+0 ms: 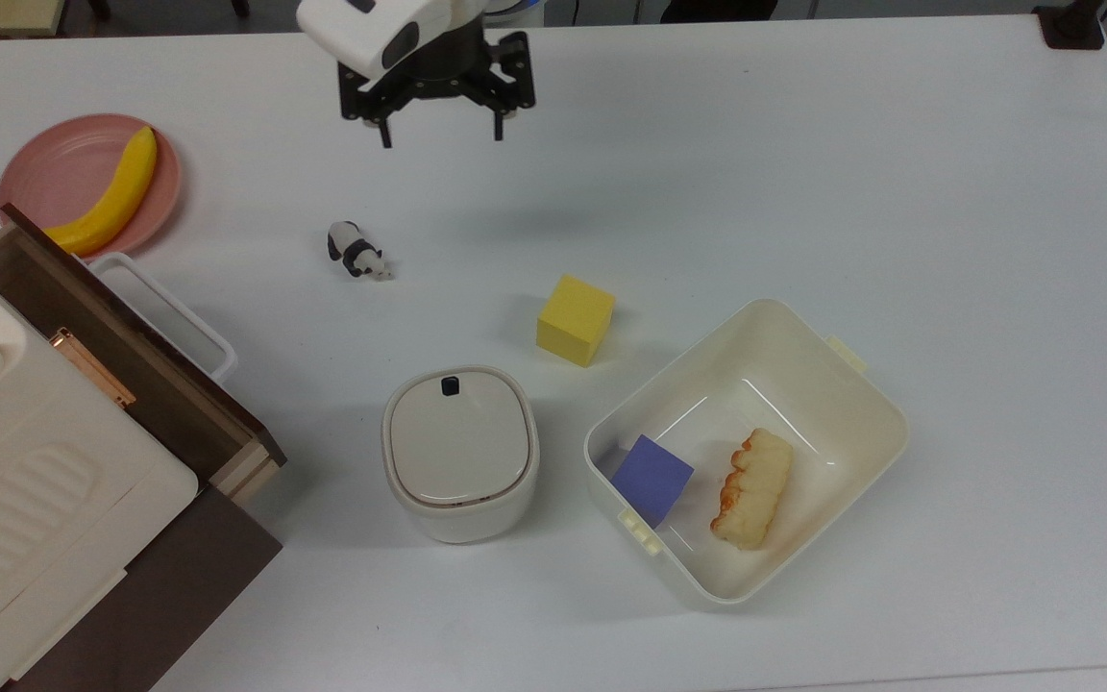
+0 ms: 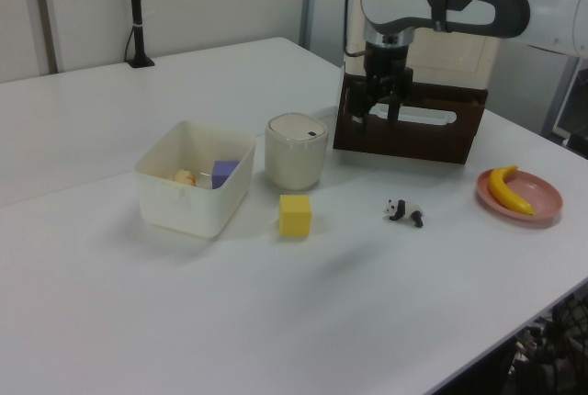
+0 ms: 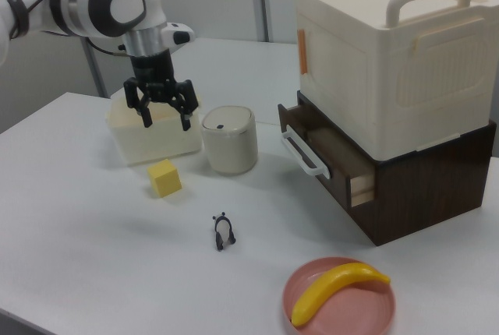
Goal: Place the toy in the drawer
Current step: 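Move the gripper over the panda toy and lower it, then close the gripper on the black-and-white panda toy and lift it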
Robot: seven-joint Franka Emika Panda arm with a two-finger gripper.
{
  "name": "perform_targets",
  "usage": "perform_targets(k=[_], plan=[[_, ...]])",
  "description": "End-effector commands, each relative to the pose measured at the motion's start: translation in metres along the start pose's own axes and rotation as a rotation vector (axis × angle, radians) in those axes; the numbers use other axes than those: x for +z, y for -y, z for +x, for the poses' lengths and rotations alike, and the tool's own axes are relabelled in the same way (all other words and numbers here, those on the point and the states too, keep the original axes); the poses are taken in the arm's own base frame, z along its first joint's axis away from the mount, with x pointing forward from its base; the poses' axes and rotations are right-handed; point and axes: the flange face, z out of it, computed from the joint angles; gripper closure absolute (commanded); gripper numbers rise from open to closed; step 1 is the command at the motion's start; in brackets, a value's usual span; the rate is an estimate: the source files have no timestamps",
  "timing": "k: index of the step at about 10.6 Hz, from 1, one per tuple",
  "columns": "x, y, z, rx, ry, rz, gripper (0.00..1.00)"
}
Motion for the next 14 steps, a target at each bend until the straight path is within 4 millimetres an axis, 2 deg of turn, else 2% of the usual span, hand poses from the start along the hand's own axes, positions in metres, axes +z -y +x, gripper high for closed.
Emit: perform_targets(k=[1, 3, 5, 7, 9, 11, 14], plan=[[0.028, -0.020, -0.007, -0.126, 0.073, -0.034, 0.00], [0.082, -0.027, 0.000, -0.224, 0.161, -0.093, 0.00], [0.119, -0.049, 0.005, -0.282, 0.150, -0.117, 0.07], [0.130, -0.067, 0.001, -0.372, 0.159, -0.117, 0.13], [0.142, -0.071, -0.006, -0.450, 0.188, -0.098, 0.21], [0.155, -0.075, -0.007, -0.484, 0.211, -0.085, 0.21], [0.179, -0.071, 0.001, -0.498, 0.222, -0.084, 0.21]])
